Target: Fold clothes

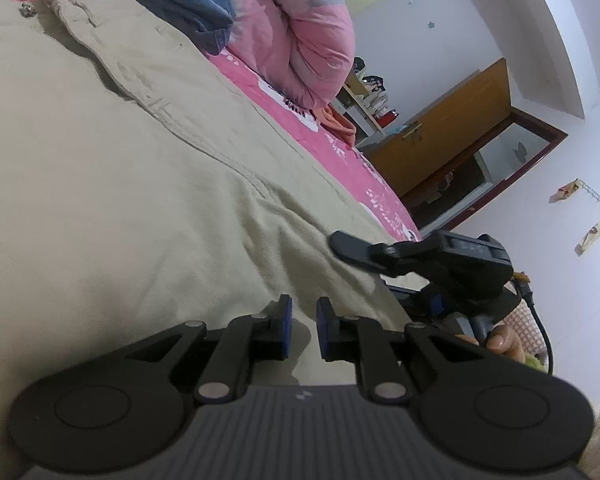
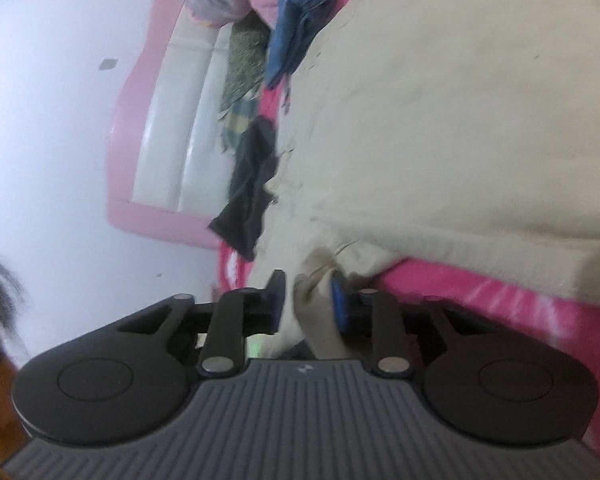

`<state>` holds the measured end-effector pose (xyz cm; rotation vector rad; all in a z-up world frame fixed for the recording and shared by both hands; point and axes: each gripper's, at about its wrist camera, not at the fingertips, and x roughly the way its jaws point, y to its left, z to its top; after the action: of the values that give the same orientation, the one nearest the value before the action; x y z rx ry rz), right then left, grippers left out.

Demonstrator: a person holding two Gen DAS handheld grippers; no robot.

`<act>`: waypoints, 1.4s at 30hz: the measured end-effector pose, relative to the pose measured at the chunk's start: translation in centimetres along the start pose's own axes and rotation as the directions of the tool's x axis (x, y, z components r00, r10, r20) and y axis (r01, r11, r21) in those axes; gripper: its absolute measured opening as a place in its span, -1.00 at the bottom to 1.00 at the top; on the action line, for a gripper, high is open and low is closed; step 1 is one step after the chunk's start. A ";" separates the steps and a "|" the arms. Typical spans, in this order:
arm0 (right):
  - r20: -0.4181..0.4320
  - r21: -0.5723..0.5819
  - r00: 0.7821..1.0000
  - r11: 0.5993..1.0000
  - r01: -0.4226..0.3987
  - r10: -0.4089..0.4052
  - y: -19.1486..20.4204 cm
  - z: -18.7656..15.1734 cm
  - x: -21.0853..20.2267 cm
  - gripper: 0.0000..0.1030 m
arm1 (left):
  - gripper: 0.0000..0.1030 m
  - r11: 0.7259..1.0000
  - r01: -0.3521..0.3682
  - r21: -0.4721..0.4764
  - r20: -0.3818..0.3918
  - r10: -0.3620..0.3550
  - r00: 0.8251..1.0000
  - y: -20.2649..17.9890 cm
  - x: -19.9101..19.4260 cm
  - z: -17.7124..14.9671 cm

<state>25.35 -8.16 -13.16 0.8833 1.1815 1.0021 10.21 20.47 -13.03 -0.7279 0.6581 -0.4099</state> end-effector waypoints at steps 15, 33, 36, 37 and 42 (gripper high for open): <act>0.249 -0.447 0.901 0.783 0.433 -0.356 4.9 0.7 -2.4 -0.80 | -0.72 0.998 -0.034 0.050 0.004 0.034 0.999 -0.6 -0.1 -0.4; 0.484 -0.319 0.571 0.474 0.820 -0.663 3.4 -13.3 -18.0 -0.78 | -0.71 0.998 -0.039 0.056 0.012 0.038 0.999 -0.7 -0.1 -0.8; 0.583 -0.176 0.475 0.468 0.866 -0.659 4.0 -16.2 -21.8 -0.72 | -0.69 0.997 -0.045 0.064 0.012 0.044 0.999 -0.9 0.0 -0.8; 0.602 -0.177 0.478 0.477 0.861 -0.639 4.6 -17.6 -22.1 -0.72 | -0.69 0.996 -0.052 0.069 0.011 0.052 0.999 -1.1 0.0 -0.8; 0.659 -0.160 0.461 0.488 0.858 -0.594 4.0 -24.1 -21.9 -0.72 | -0.27 0.986 -0.116 0.119 0.005 0.116 0.993 -3.3 0.0 -0.8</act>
<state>-0.92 -26.82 -6.77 0.1066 0.6457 0.2066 9.22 17.84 -11.09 -0.5731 0.6689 -0.3398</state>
